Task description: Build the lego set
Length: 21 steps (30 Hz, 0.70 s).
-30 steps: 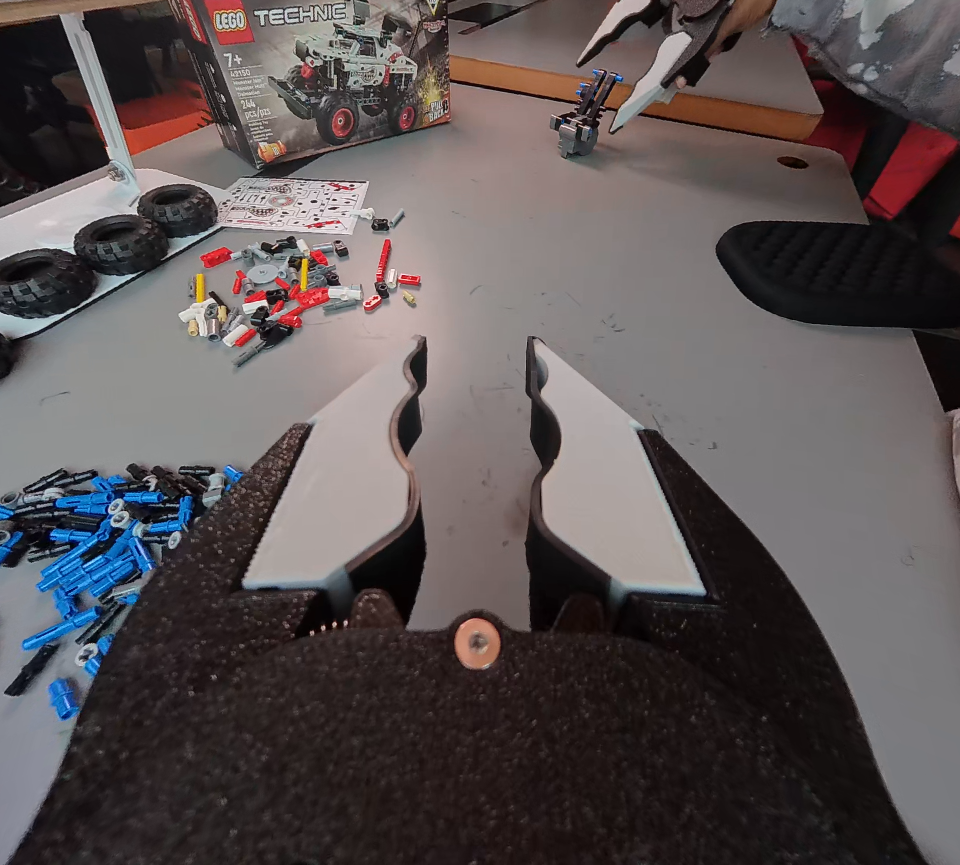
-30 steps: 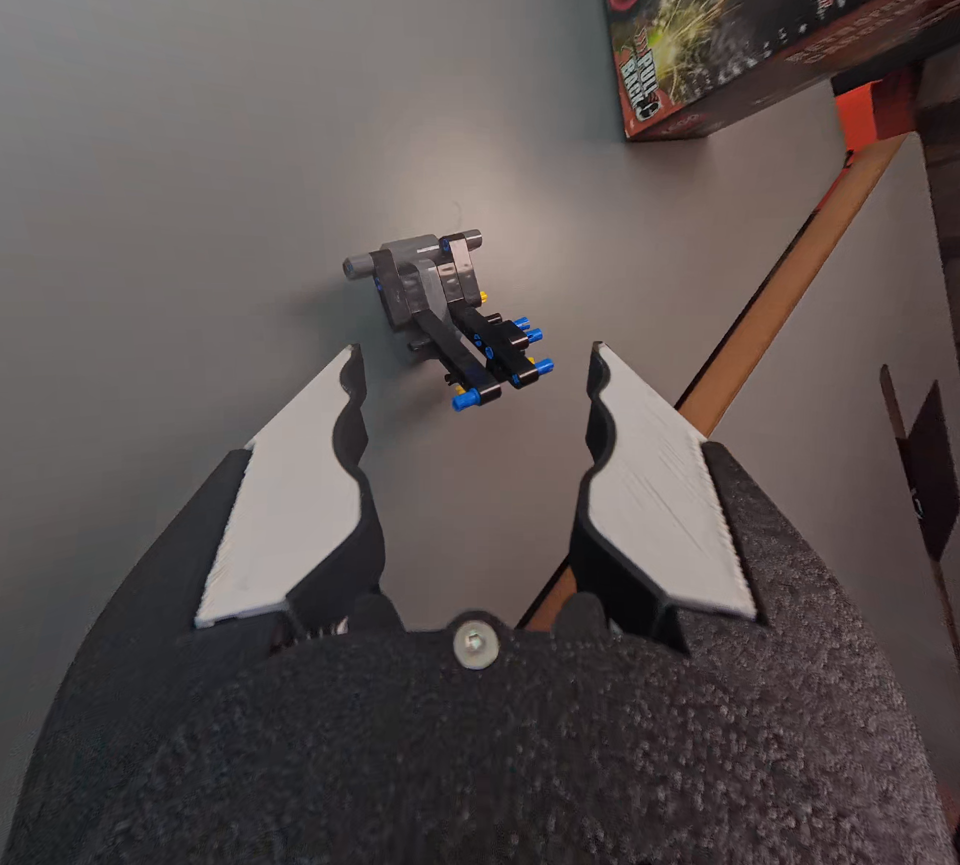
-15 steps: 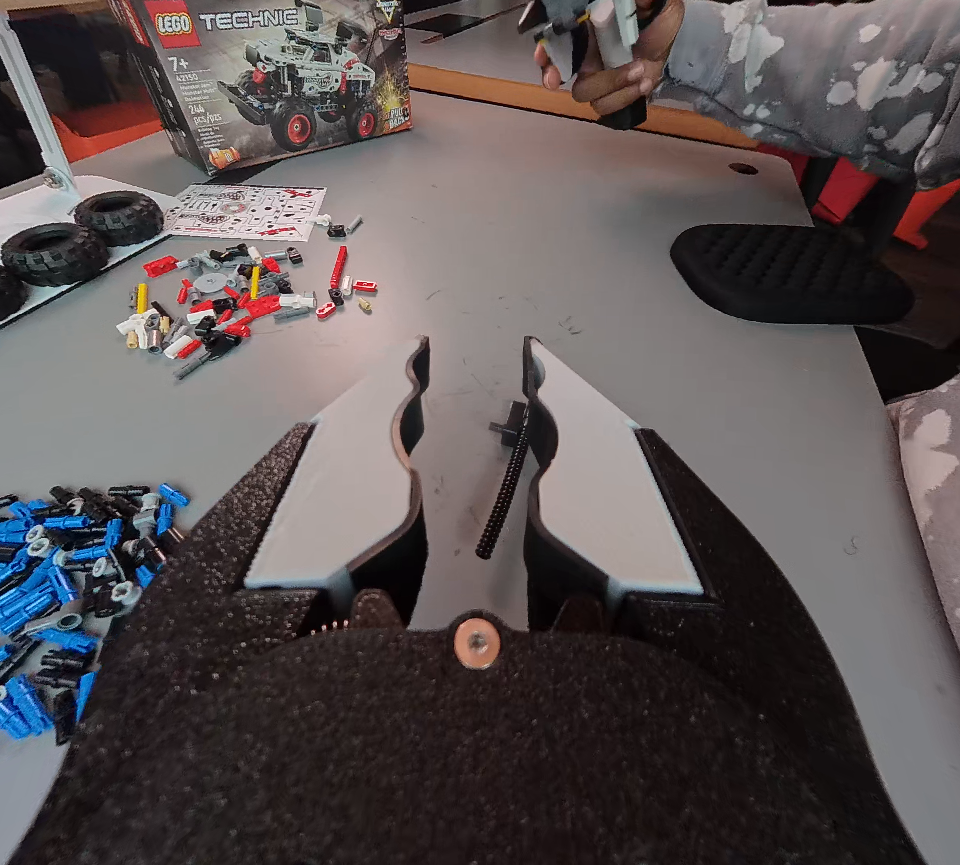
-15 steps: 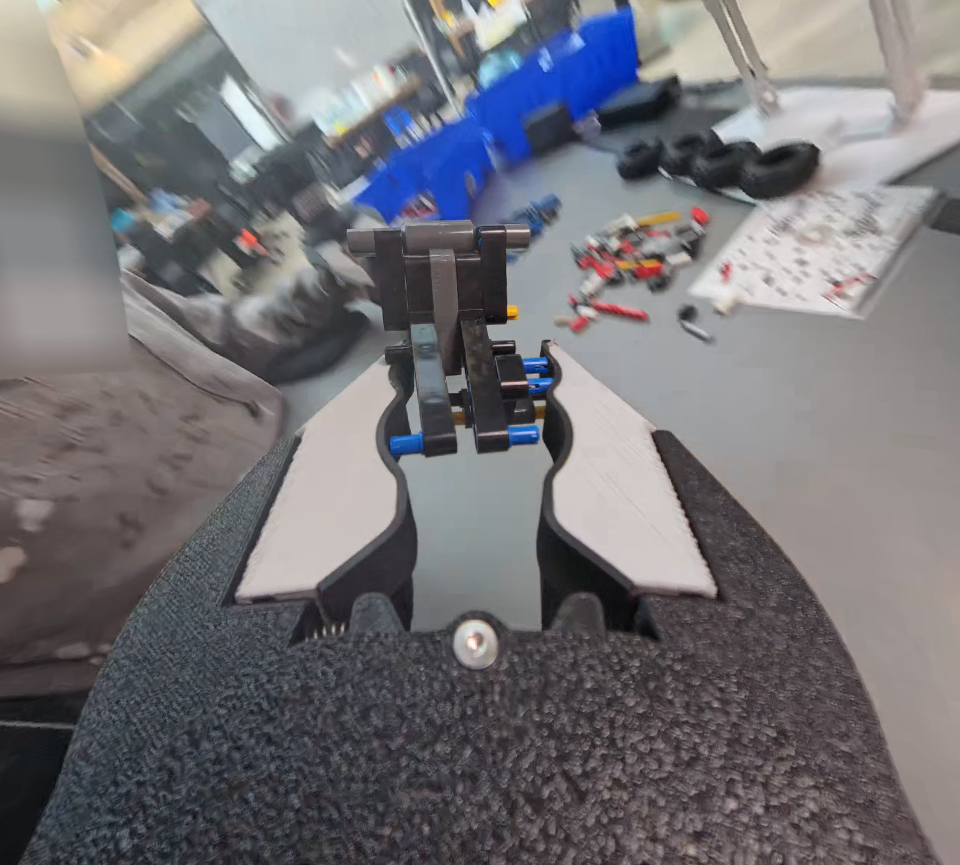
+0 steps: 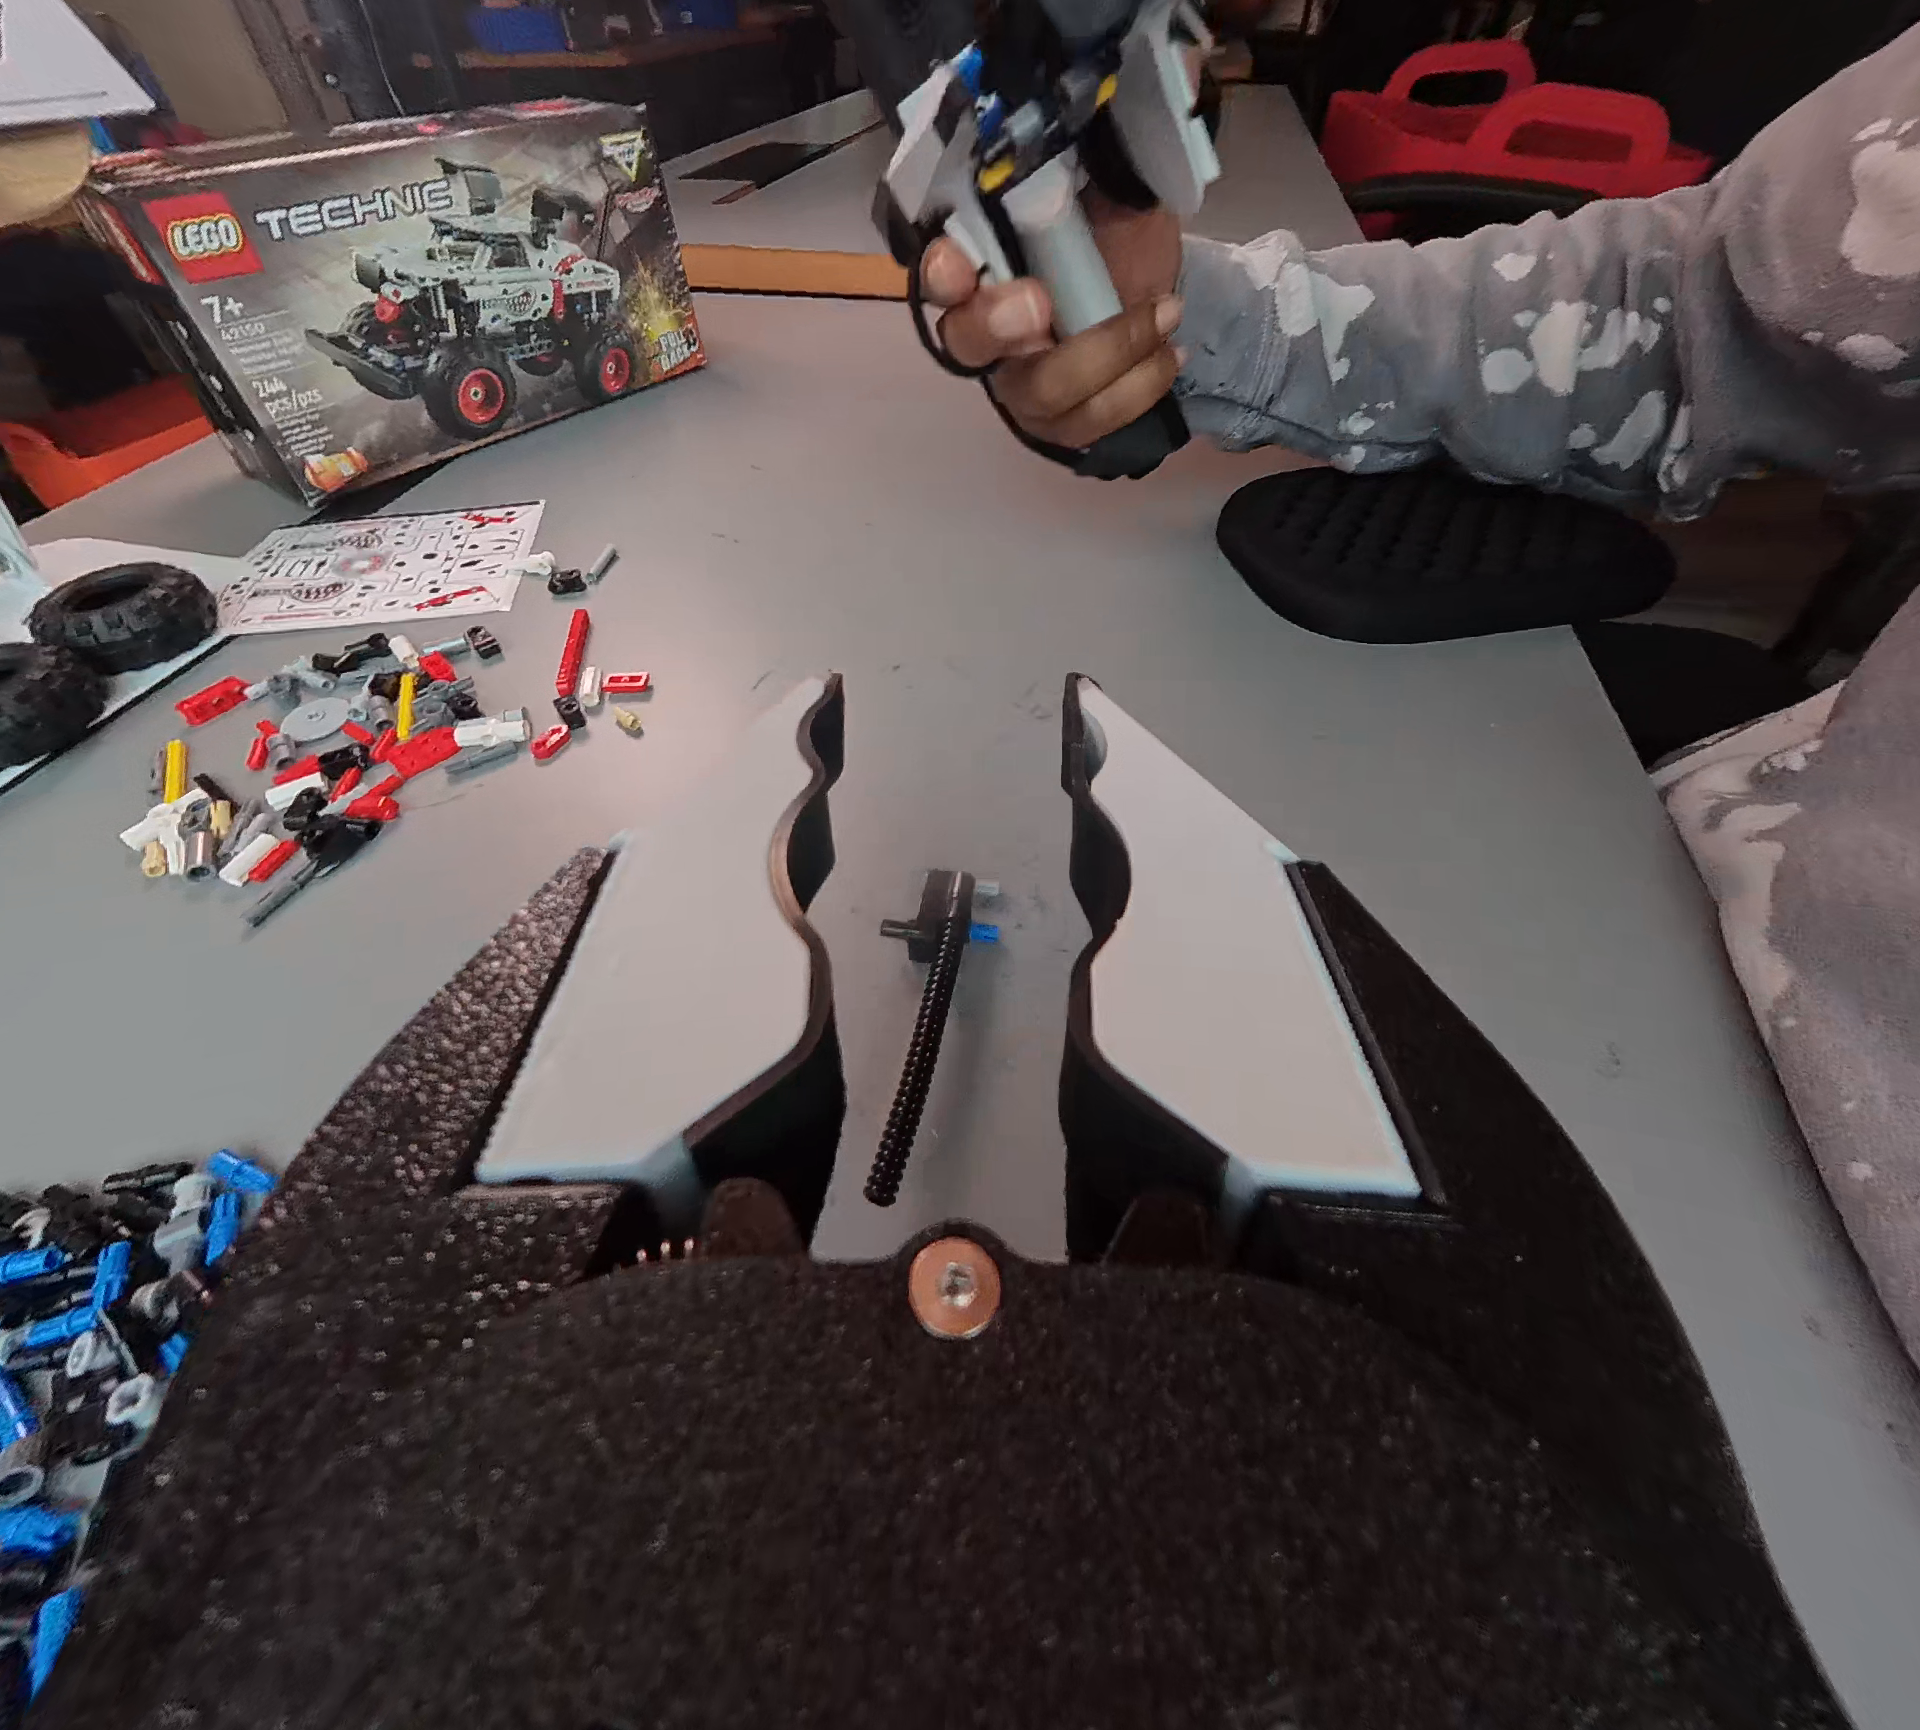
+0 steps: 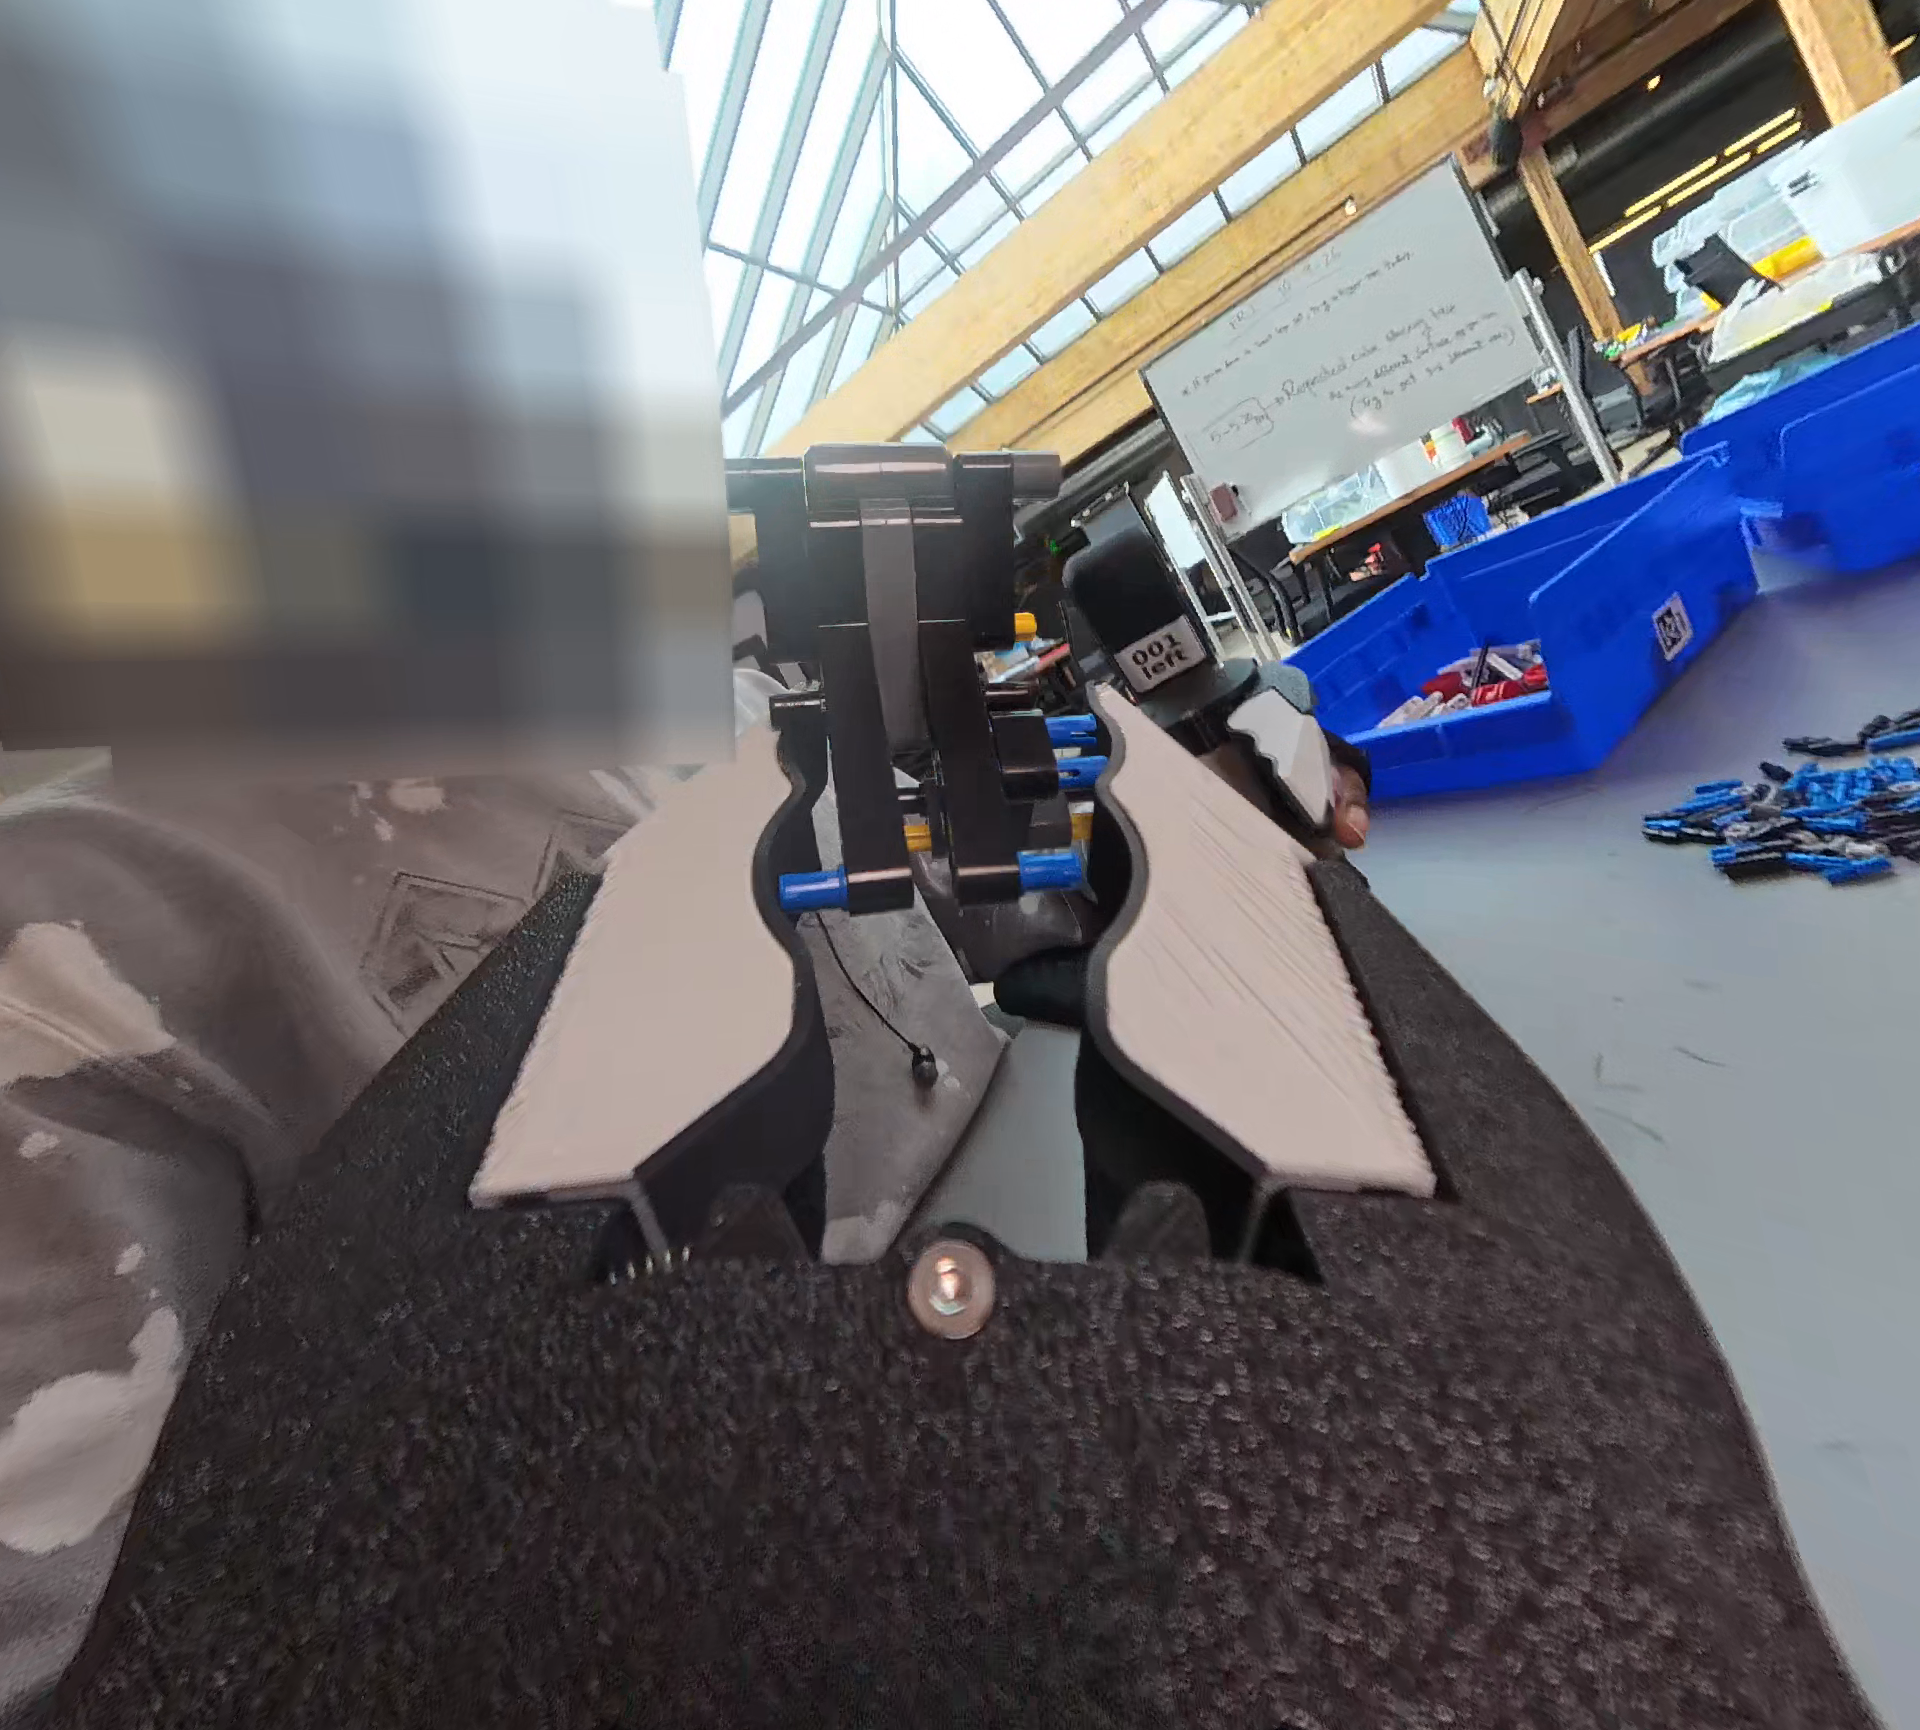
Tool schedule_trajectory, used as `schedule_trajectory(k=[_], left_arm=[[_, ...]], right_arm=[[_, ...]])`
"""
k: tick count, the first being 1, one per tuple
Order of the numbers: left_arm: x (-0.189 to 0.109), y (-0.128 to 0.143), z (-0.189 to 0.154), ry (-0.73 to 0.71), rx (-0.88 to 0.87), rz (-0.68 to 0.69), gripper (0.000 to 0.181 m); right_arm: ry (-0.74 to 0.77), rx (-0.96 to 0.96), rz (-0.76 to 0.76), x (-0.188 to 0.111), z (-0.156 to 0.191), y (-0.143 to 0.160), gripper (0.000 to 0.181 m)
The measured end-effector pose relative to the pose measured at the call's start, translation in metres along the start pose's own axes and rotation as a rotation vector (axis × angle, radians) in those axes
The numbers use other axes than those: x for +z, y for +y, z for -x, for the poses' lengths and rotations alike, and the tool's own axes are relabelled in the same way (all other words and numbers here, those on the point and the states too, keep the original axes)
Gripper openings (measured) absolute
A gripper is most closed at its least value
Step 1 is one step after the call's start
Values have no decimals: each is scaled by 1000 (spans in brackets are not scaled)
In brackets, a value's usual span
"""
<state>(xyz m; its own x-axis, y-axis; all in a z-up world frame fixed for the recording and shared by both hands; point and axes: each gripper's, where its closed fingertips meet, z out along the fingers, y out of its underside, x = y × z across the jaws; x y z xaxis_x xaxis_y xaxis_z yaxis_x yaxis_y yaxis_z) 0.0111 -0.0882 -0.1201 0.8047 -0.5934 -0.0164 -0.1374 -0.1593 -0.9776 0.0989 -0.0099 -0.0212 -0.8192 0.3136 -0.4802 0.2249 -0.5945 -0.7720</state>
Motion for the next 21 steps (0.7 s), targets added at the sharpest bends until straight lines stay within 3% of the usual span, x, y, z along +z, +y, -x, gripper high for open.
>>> schedule_trajectory(k=[4,10,17,21], left_arm=[[-5,-24,-19,67,36,-122,52],[-6,-36,-34,96,99,-174,67],[6,-26,-55,178,103,-120,53],[10,-25,-64,222,92,-124,56]], right_arm=[[127,-36,255,22,-30,42,49],[139,-29,528,49,-46,101,49],[82,77,587,53,-48,133,49],[25,143,607,53,-40,143,49]])
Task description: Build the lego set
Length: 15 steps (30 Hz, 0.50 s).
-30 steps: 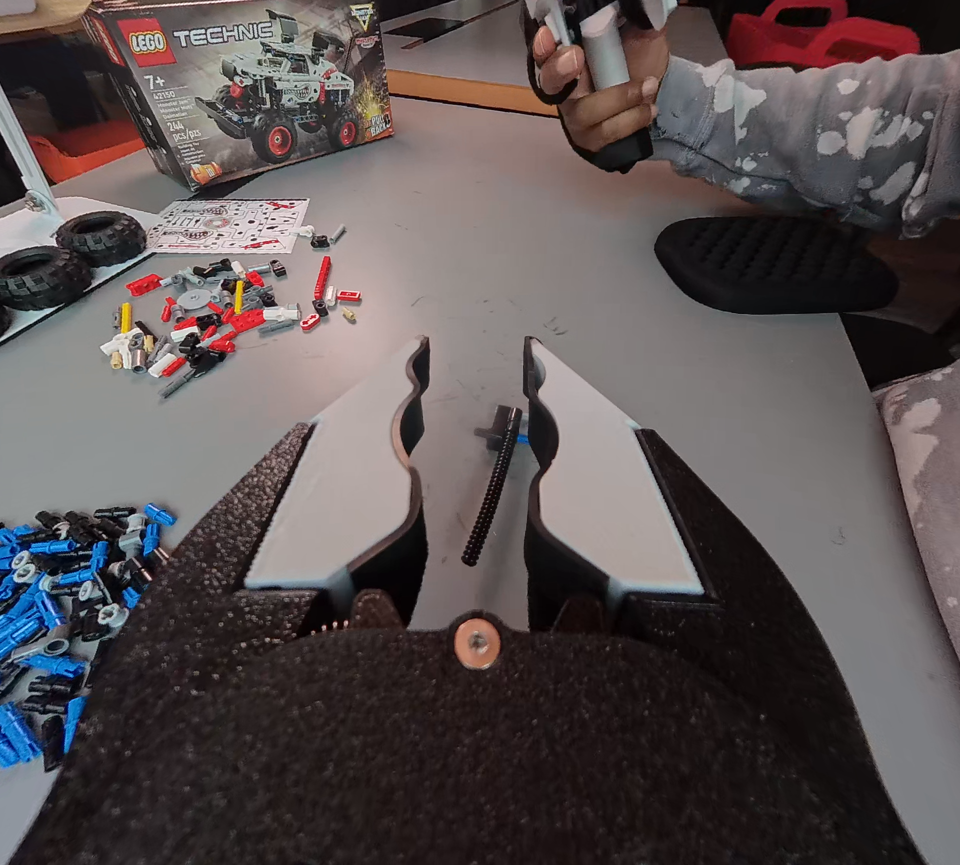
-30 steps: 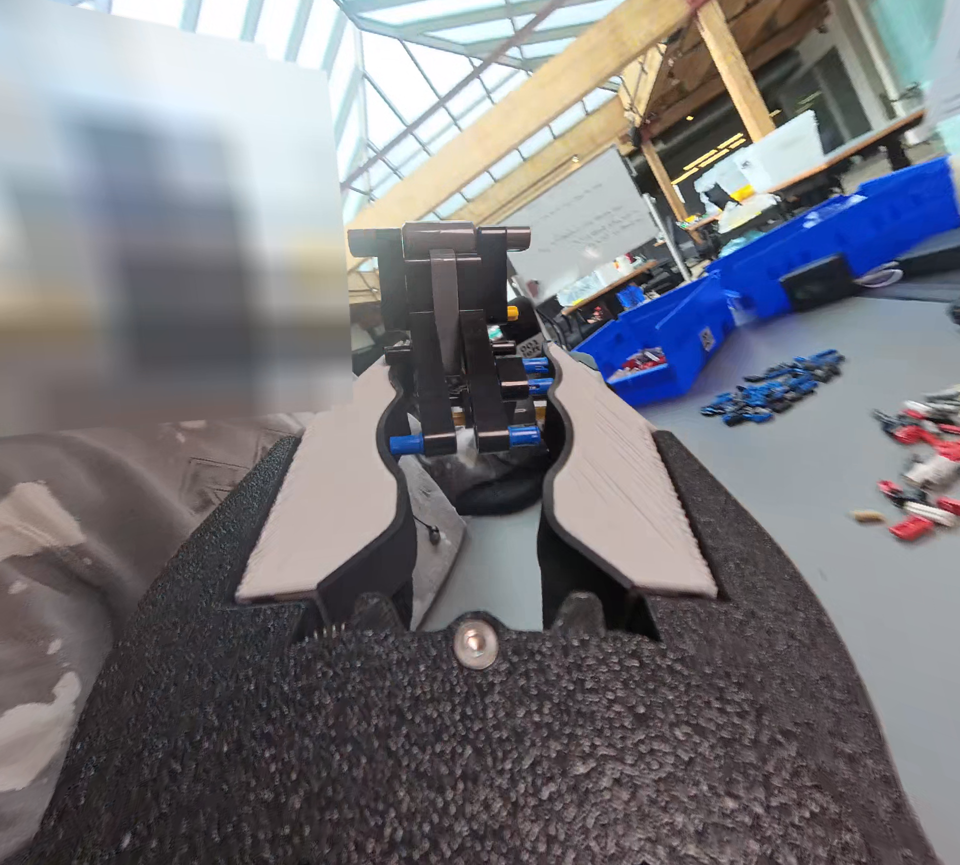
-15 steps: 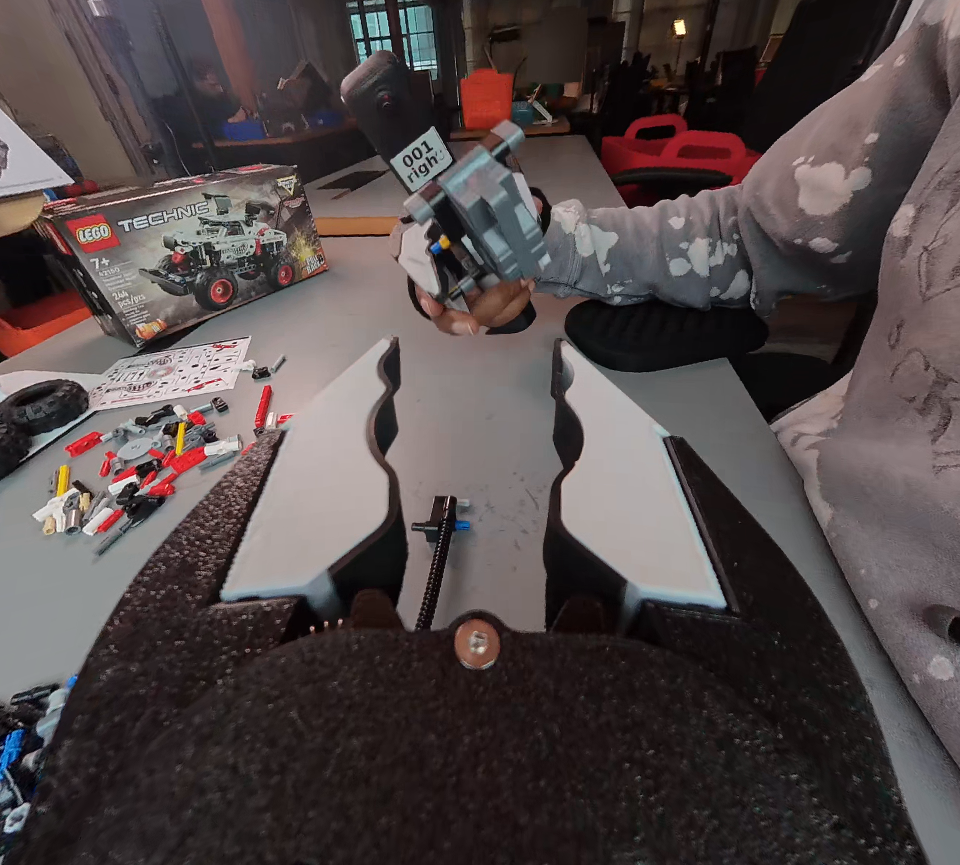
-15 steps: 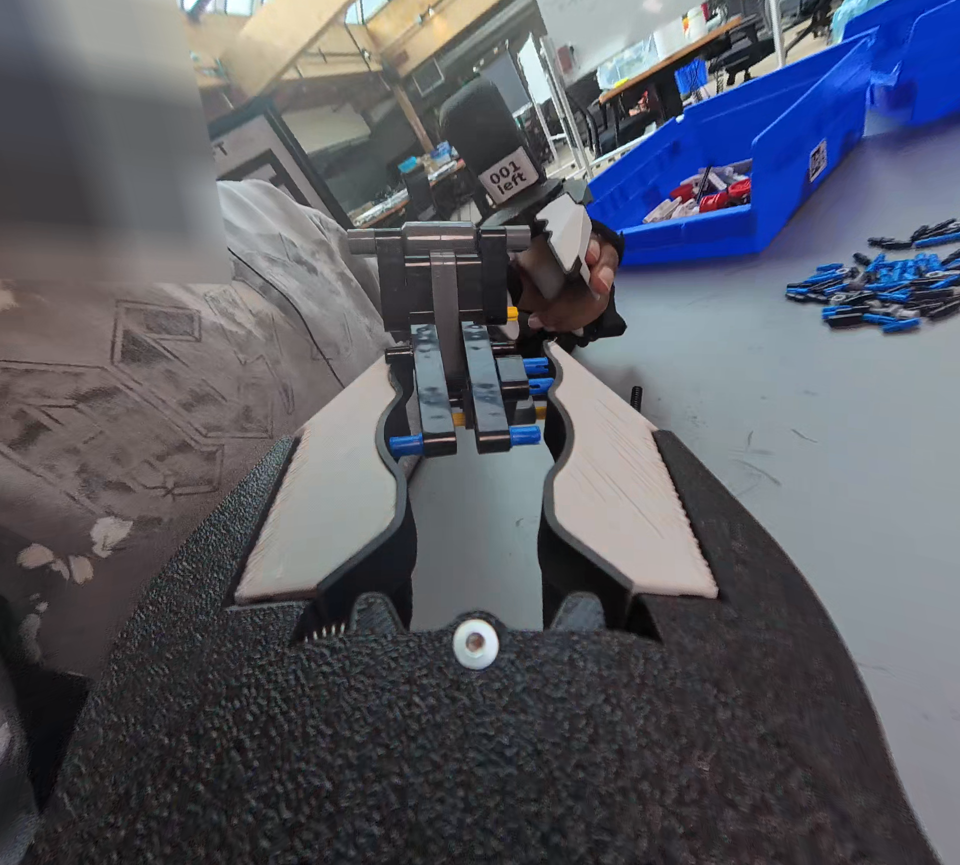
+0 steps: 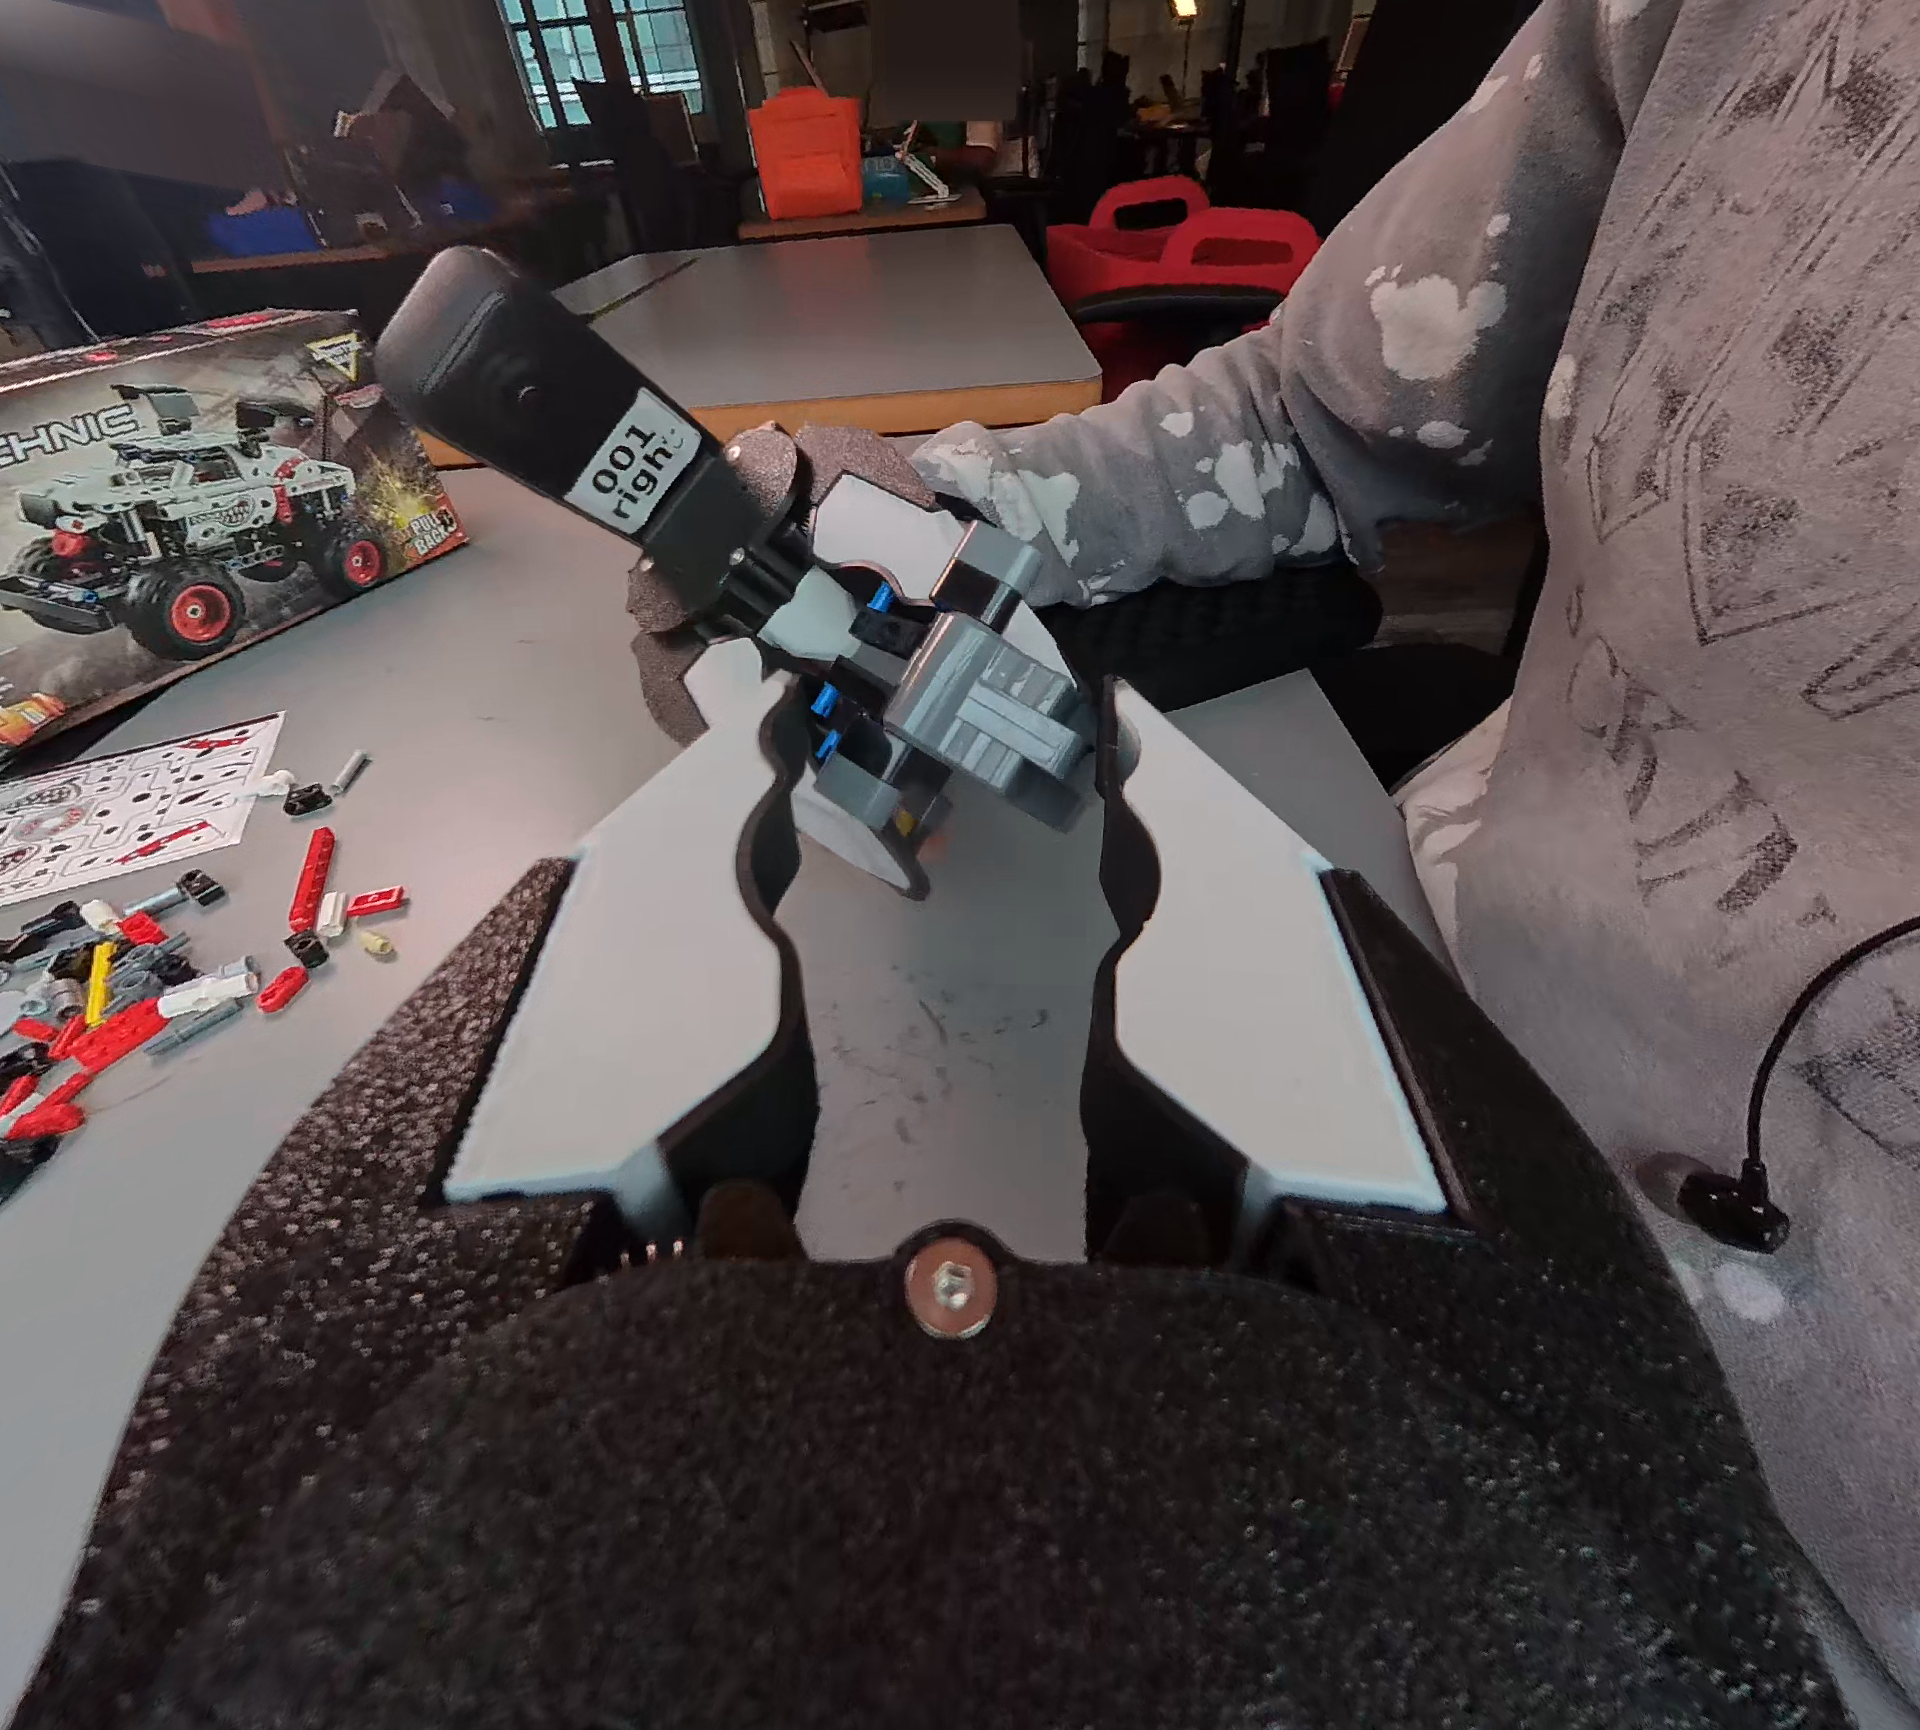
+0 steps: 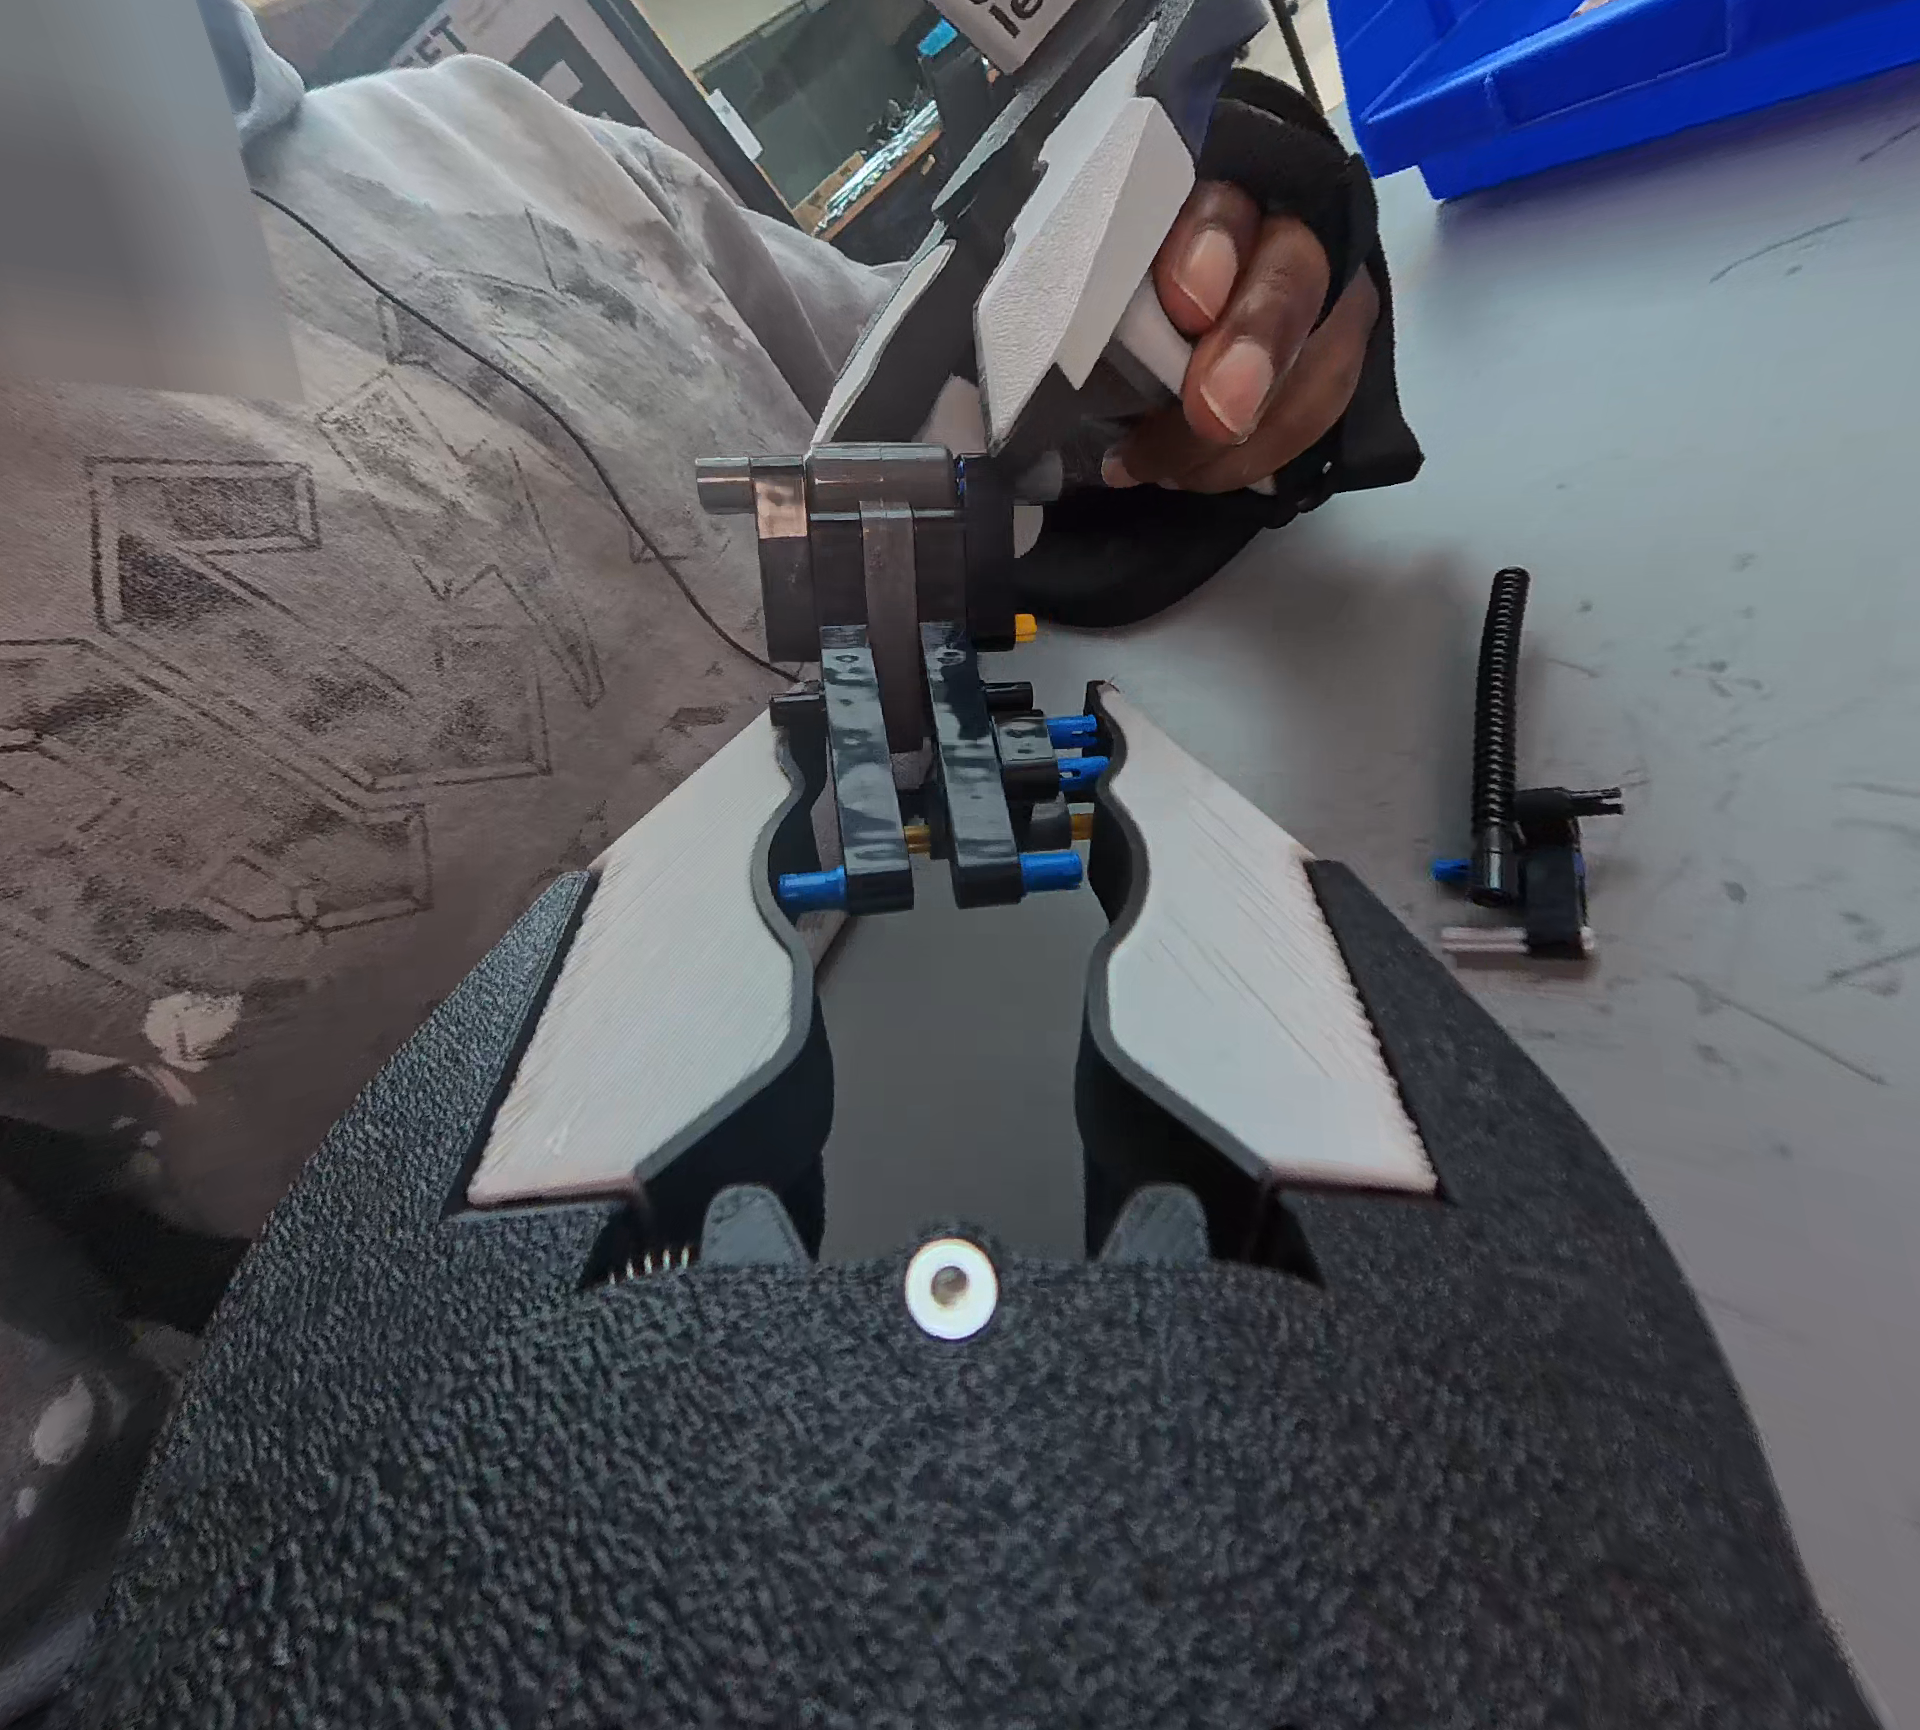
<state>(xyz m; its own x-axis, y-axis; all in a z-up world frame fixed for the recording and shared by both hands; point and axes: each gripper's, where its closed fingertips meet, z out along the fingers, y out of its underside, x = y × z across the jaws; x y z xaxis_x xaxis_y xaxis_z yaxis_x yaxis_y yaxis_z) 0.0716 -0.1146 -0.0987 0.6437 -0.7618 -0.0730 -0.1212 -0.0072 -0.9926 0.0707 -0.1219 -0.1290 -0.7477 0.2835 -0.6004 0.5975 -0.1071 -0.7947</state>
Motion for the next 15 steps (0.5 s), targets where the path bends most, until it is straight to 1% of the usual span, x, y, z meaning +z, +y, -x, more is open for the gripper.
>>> schedule_trajectory(k=[5,7,9,11,13,14,15], left_arm=[[7,3,-28,156,-44,20,51],[8,-1,-29,160,-61,4,50],[6,-8,-24,144,-95,-28,49],[1,-16,-11,100,-147,-80,48],[-5,-21,5,49,-222,-126,48],[-9,-22,16,10,-266,-150,47],[-14,-22,29,-41,-313,-167,47]], right_arm=[[-106,32,46,12,13,12,49],[-129,32,39,13,17,12,50],[-122,27,1,11,17,4,52],[-83,1,-79,6,13,-12,55],[-9,-24,-178,-4,5,-31,62],[68,-39,-209,-10,-5,-39,64],[175,-78,-241,-18,-18,-46,71]])
